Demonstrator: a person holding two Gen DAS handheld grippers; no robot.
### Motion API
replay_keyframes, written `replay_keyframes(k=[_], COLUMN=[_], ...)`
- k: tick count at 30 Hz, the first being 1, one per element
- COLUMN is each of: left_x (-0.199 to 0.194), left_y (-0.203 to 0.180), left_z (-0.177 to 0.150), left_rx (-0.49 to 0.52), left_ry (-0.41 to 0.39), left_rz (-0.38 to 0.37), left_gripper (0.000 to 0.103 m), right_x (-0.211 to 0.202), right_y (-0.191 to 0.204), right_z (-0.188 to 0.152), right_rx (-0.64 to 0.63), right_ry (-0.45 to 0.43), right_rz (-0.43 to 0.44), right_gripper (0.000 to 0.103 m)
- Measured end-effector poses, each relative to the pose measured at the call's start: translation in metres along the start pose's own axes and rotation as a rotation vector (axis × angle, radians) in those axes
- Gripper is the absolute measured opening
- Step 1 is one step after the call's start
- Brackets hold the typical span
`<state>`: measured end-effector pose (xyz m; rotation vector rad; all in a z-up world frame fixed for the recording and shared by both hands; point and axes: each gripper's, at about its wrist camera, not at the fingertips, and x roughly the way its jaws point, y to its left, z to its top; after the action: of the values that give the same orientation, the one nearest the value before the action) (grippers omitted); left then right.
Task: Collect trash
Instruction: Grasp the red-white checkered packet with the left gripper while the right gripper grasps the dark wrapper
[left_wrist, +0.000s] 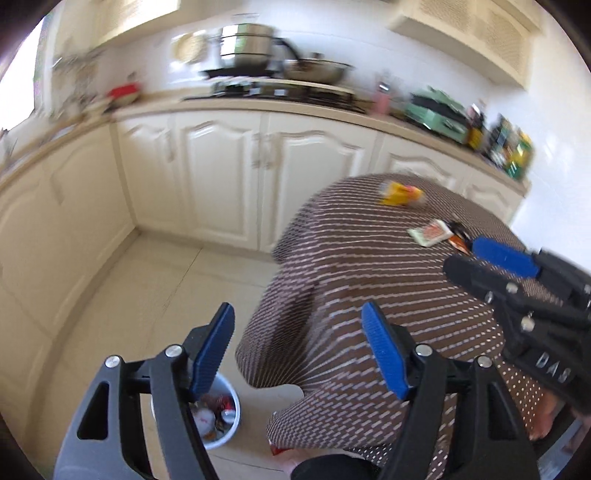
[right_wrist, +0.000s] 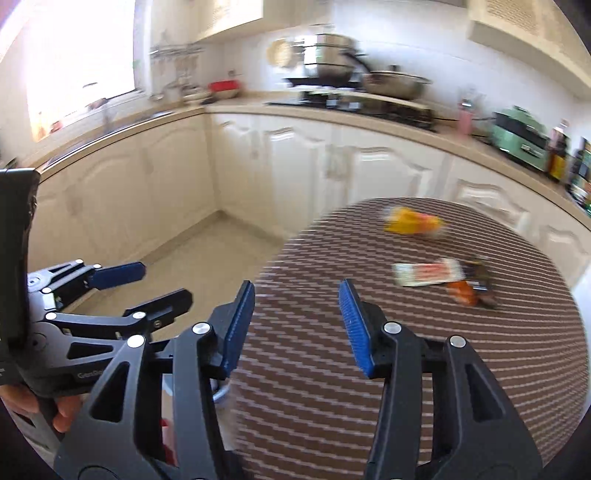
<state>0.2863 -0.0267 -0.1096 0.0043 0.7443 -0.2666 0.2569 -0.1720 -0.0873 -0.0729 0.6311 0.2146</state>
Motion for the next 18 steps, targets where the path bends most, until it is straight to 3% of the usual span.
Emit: replay_keyframes(k=[8,15,18], left_x=[0.05,0.108,0.134], left_y=[-0.1,-0.142,-0.153], left_z=[0.037,0.065,0.076], left_rx=[0.24,0.328,0.337], left_ry=[0.02,0.08,0.118], left_rz=[-0.029,-0.032,-0.069], left_gripper=[0.07,0.07,0.07], right_x=[-0.002,0.015,0.029], right_y=[-0.129,-0.188,-0.202], right_z=[-0.019,-0.024,-0.02], right_rx=[0.152,0.232,0.255], right_ry=[0.028,0.084,0.106], right_rz=[-0.158,-0.162,-0.158], right_gripper=[0.05,0.051,0.052])
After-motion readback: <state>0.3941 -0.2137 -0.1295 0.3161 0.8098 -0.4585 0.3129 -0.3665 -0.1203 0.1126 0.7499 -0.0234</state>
